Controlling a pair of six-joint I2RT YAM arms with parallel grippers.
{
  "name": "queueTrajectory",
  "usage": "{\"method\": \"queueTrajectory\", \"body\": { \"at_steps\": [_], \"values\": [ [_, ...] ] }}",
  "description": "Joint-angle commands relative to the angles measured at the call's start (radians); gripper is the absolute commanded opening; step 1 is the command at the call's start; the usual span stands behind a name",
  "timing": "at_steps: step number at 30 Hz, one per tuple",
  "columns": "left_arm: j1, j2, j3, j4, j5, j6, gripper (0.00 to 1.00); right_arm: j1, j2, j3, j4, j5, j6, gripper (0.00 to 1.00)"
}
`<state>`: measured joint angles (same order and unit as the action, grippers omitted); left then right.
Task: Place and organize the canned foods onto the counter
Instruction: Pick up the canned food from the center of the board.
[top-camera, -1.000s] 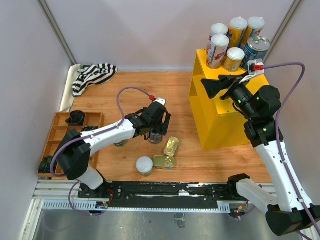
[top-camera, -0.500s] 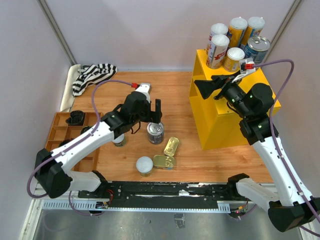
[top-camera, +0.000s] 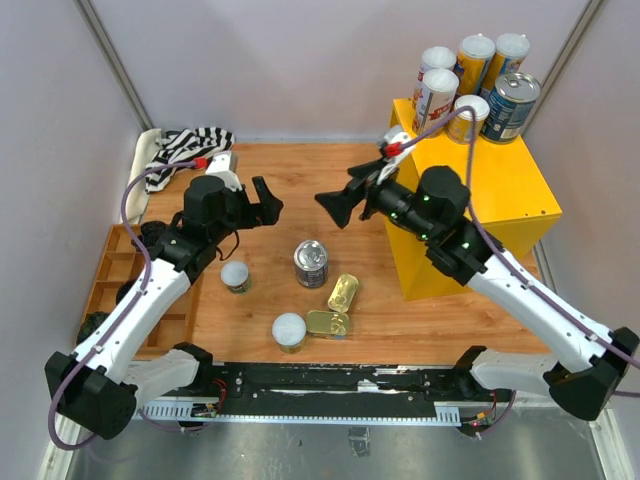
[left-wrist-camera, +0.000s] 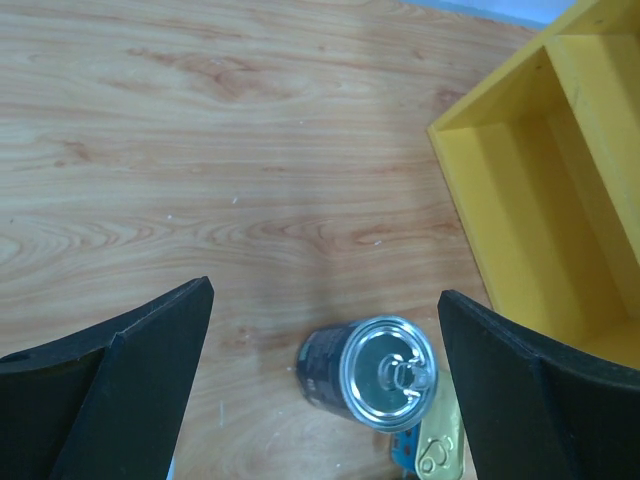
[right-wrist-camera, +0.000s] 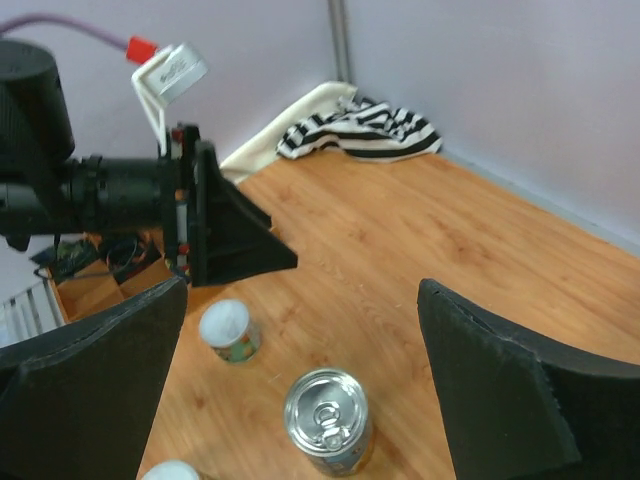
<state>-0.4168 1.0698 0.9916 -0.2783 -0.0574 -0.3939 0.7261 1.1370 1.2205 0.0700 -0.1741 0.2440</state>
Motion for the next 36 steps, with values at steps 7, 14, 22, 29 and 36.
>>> {"method": "queueTrajectory", "body": {
  "at_steps": [7, 14, 22, 29, 36],
  "values": [
    [0.175, -0.109, -0.110, 0.058, 0.106, -0.039, 1.00, 0.172, 0.187, 0.035, -0.040, 0.175, -0.081, 0.99],
    [0.196, -0.128, -0.141, 0.066, 0.131, -0.043, 1.00, 0.180, 0.300, -0.017, -0.068, 0.144, -0.046, 0.98],
    [0.196, -0.132, -0.151, 0.065, 0.151, -0.042, 1.00, 0.210, 0.386, -0.072, -0.163, 0.264, -0.020, 0.98],
    [0.196, -0.129, -0.154, 0.067, 0.156, -0.039, 1.00, 0.219, 0.396, -0.161, -0.138, 0.247, -0.039, 0.98],
    [0.196, -0.129, -0.154, 0.069, 0.160, -0.033, 1.00, 0.219, 0.433, -0.178, -0.070, 0.121, -0.043, 0.98]
  ]
}}
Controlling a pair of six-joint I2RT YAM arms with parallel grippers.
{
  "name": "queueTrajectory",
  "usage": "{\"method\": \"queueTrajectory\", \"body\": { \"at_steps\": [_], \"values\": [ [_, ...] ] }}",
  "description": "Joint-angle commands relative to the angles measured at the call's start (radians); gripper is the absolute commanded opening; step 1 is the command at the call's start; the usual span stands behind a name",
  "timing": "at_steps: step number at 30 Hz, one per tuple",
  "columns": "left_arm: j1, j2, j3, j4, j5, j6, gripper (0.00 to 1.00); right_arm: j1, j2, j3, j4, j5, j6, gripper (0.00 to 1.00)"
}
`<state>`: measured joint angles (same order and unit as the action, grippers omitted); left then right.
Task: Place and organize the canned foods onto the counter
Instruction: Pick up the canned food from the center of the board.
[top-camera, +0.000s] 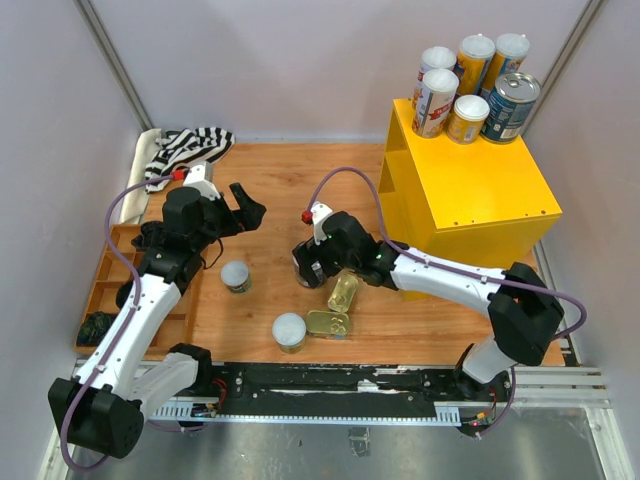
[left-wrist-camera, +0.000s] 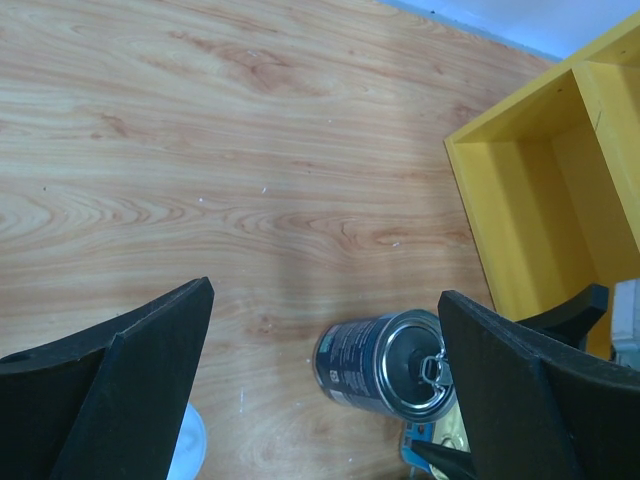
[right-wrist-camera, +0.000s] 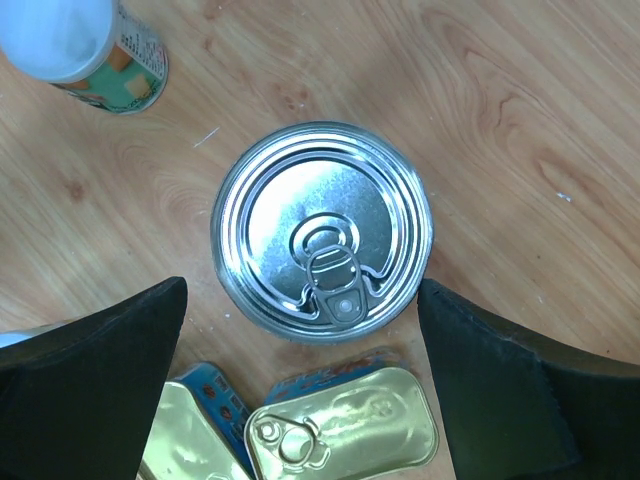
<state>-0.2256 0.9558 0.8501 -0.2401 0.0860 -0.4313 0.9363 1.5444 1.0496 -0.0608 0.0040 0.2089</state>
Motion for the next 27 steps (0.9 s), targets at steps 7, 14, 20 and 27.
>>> {"method": "queueTrajectory", "body": {
  "at_steps": [7, 14, 20, 27],
  "values": [
    [0.005, -0.022, -0.011, 0.024, 0.020, 0.009, 1.00, 0.009, 0.081, 0.016, 0.073, 0.002, -0.008, 0.98],
    [0.005, -0.023, -0.012, 0.024, 0.025, 0.011, 1.00, 0.009, 0.138, 0.010, 0.149, 0.054, 0.003, 0.98],
    [0.005, -0.023, -0.009, 0.018, 0.018, 0.014, 1.00, 0.009, 0.169, 0.012, 0.220, 0.061, 0.014, 0.98],
    [0.005, -0.021, -0.010, 0.016, 0.019, 0.014, 1.00, 0.009, 0.195, 0.016, 0.226, 0.061, 0.013, 0.98]
  ]
}}
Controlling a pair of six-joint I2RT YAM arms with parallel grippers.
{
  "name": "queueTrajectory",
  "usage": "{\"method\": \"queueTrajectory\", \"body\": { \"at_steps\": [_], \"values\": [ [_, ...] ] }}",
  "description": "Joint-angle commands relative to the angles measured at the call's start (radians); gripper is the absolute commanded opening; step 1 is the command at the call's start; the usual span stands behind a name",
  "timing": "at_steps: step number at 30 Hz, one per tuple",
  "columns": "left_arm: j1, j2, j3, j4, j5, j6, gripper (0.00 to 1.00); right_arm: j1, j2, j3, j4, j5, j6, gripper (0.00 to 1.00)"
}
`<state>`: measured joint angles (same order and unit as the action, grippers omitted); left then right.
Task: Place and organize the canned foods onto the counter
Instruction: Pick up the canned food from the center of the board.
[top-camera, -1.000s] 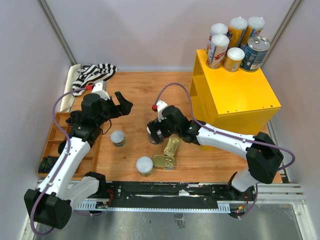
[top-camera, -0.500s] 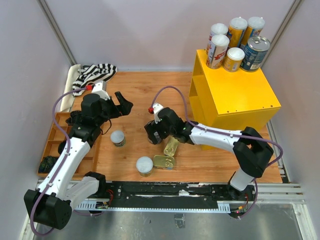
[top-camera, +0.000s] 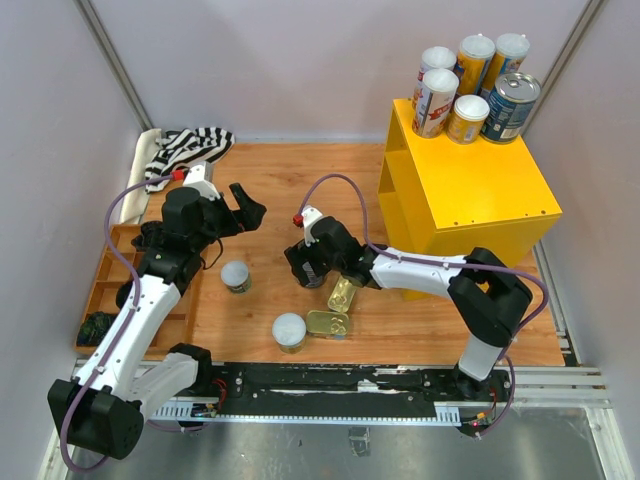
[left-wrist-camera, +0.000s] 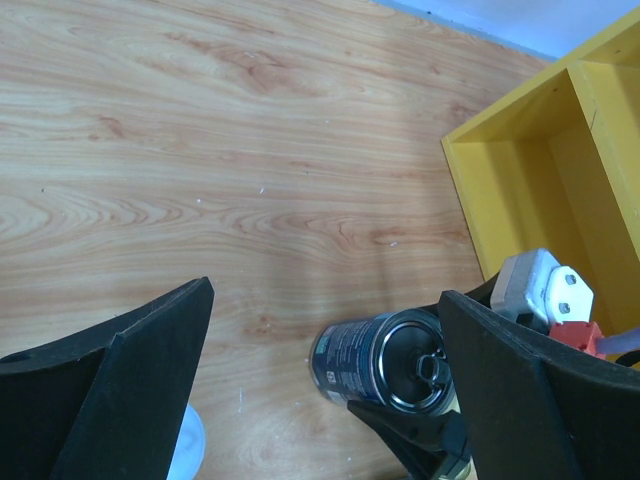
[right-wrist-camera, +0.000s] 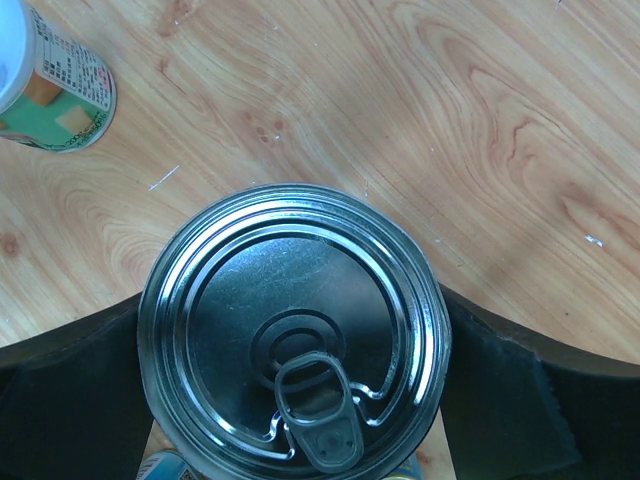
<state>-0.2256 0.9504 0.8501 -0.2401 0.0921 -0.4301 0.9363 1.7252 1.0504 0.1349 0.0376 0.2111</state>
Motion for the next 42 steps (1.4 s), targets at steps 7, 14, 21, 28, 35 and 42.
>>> {"method": "queueTrajectory", "body": {
  "at_steps": [7, 14, 21, 28, 35, 42],
  "values": [
    [0.005, -0.013, -0.006, 0.016, 0.012, 0.014, 1.00, 0.009, 0.014, 0.008, 0.019, 0.030, 0.008, 0.93],
    [0.006, -0.019, 0.020, -0.011, 0.011, 0.020, 1.00, 0.009, -0.016, 0.056, -0.041, 0.025, -0.033, 0.02],
    [0.006, -0.031, 0.049, -0.044, 0.004, 0.034, 1.00, 0.009, -0.157, 0.209, -0.200, -0.043, -0.103, 0.01],
    [0.005, -0.017, 0.052, -0.024, 0.031, 0.025, 1.00, 0.003, -0.283, 0.459, -0.431, -0.086, -0.167, 0.01],
    [0.005, 0.000, 0.099, -0.053, 0.051, 0.041, 1.00, -0.017, -0.333, 0.830, -0.723, 0.037, -0.250, 0.01],
    [0.005, 0.010, 0.106, -0.051, 0.086, 0.047, 1.00, -0.108, -0.409, 0.989, -0.871, 0.194, -0.278, 0.01]
  ]
}}
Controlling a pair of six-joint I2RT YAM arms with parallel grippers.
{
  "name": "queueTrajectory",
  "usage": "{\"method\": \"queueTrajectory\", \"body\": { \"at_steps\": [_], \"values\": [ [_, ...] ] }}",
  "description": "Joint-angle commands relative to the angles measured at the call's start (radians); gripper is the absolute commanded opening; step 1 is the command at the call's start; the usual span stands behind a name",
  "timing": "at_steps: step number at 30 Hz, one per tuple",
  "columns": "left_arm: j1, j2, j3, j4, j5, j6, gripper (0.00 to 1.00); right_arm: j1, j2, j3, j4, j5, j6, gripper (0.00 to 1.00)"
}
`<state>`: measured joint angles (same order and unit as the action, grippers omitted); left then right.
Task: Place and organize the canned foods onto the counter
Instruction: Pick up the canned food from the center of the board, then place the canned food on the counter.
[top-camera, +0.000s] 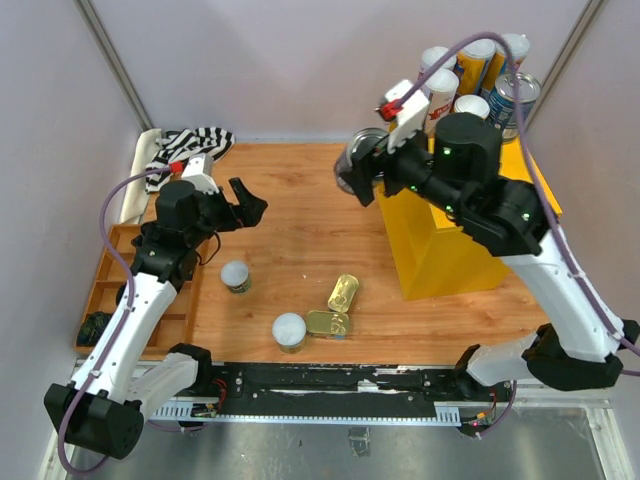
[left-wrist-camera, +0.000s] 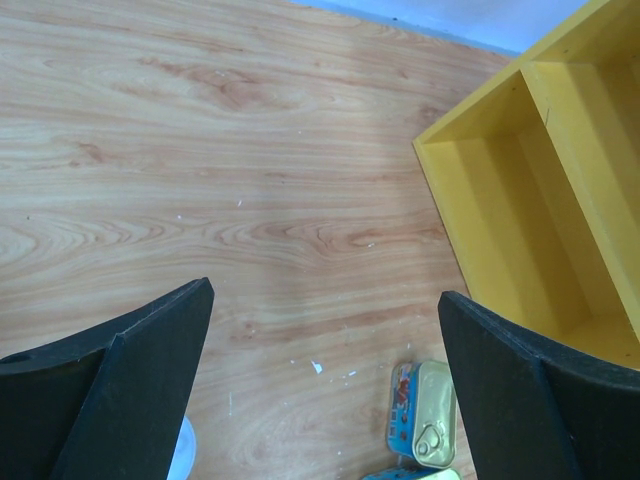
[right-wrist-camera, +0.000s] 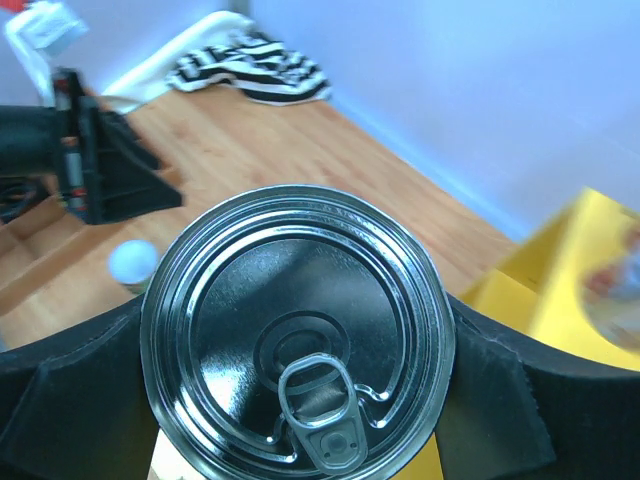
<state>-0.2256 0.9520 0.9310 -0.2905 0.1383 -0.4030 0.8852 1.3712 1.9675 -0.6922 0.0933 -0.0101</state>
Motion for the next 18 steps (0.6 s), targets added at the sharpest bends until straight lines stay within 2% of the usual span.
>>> {"method": "queueTrajectory", "body": {
  "at_steps": [1, 5, 9, 18],
  "values": [
    [0.005, 0.012, 0.023, 0.003, 0.045, 0.020, 1.00, -0.073, -0.069, 0.075, -0.059, 0.171, -0.059, 0.01],
    [0.005, 0.025, 0.017, 0.021, 0.078, 0.018, 1.00, -0.219, -0.126, 0.076, -0.136, 0.235, -0.044, 0.01],
    [0.005, 0.036, 0.017, 0.030, 0.112, 0.020, 1.00, -0.377, -0.154, 0.083, -0.204, 0.223, -0.028, 0.01],
    [0.005, 0.052, 0.007, 0.036, 0.139, 0.034, 1.00, -0.713, -0.123, 0.104, -0.282, 0.086, 0.059, 0.02]
  ]
}}
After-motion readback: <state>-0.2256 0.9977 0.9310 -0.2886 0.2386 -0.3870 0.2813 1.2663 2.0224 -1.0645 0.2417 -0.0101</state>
